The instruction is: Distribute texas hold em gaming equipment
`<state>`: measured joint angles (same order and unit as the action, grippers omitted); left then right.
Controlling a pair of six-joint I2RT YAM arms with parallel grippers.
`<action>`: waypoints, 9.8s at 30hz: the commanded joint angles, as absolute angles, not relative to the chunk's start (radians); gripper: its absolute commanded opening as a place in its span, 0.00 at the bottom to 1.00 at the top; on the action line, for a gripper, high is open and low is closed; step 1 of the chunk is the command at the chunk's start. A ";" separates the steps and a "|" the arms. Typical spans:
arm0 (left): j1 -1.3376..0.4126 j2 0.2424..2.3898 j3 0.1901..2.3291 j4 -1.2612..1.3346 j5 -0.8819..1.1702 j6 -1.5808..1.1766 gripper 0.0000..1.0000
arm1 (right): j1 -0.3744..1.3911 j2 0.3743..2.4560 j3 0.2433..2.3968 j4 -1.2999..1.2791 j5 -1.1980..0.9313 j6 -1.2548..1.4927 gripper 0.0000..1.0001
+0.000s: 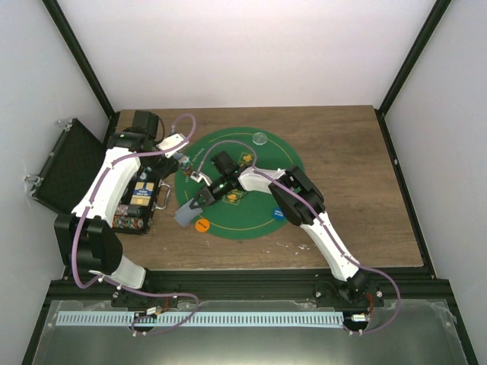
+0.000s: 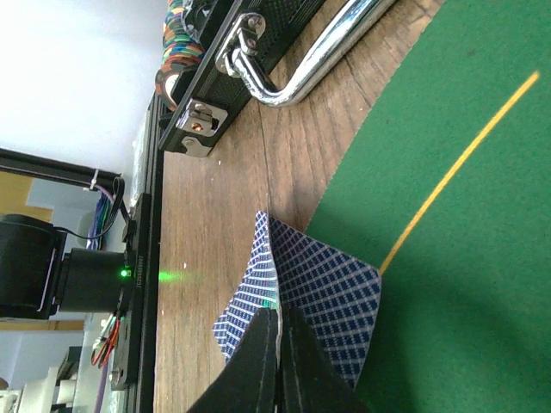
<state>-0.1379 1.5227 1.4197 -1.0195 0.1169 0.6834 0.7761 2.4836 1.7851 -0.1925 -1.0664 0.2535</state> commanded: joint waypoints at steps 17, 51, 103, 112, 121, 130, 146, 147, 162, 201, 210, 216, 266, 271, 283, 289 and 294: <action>-0.137 1.510 1.427 -1.017 0.143 0.690 0.47 | 0.792 2.415 1.832 -0.307 -0.909 0.187 0.47; -0.180 1.494 1.431 -1.071 0.203 0.778 0.48 | 0.661 1.943 1.410 -0.215 -0.745 0.154 0.91; -0.465 1.557 1.452 -1.087 0.218 0.798 0.45 | 0.552 1.901 1.393 -0.012 -1.120 0.346 0.79; -0.466 1.563 1.461 -1.074 0.212 0.793 0.45 | 0.572 1.959 1.438 -0.094 -1.136 0.323 0.79; -0.454 1.556 1.448 -1.069 0.202 0.793 0.45 | 0.532 1.923 1.433 -0.182 -1.037 0.279 0.57; -0.453 1.561 1.448 -1.065 0.203 0.795 0.45 | 0.518 1.887 1.434 -0.212 -0.996 0.259 0.41; -0.443 1.562 1.414 -1.046 0.172 0.793 0.45 | 0.498 1.811 1.454 -0.310 -0.894 0.213 0.01; -0.441 1.562 1.411 -1.044 0.170 0.792 0.45 | 0.491 1.799 1.450 -0.314 -0.890 0.211 0.01; -0.374 1.561 1.410 -1.018 0.177 0.744 0.45 | 0.162 1.359 0.880 -0.296 -0.670 0.368 0.01; -0.371 1.568 1.417 -1.037 0.183 0.751 0.45 | 0.035 1.105 0.482 -0.188 -0.403 0.601 0.90; -0.381 1.567 1.437 -1.072 0.227 0.772 0.46 | 0.046 1.093 0.706 -0.138 -0.569 0.404 1.00; -0.420 1.562 1.462 -1.115 0.270 0.798 0.46 | 0.219 1.469 1.016 0.065 -1.264 0.415 0.98; -0.430 1.553 1.451 -1.088 0.229 0.788 0.45 | 0.532 1.951 1.540 -0.269 -1.100 0.230 0.15; -0.423 1.551 1.441 -1.086 0.223 0.790 0.45 | 0.517 1.944 1.547 -0.300 -1.087 0.216 0.06; -0.376 1.551 1.417 -1.065 0.217 0.770 0.45 | 0.473 1.859 1.560 -0.394 -1.026 0.125 0.01; -0.303 1.532 1.401 -1.050 0.194 0.740 0.45 | 0.476 1.749 1.481 -0.416 -0.549 -0.119 0.01; -0.254 1.517 1.403 -1.047 0.177 0.714 0.45 | 0.543 1.727 1.319 -0.179 -0.357 -0.424 0.01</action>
<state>-0.2836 1.5581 1.4040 -1.0668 0.1860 0.7425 0.4904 1.7290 1.4181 -0.3420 -0.6022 -0.1329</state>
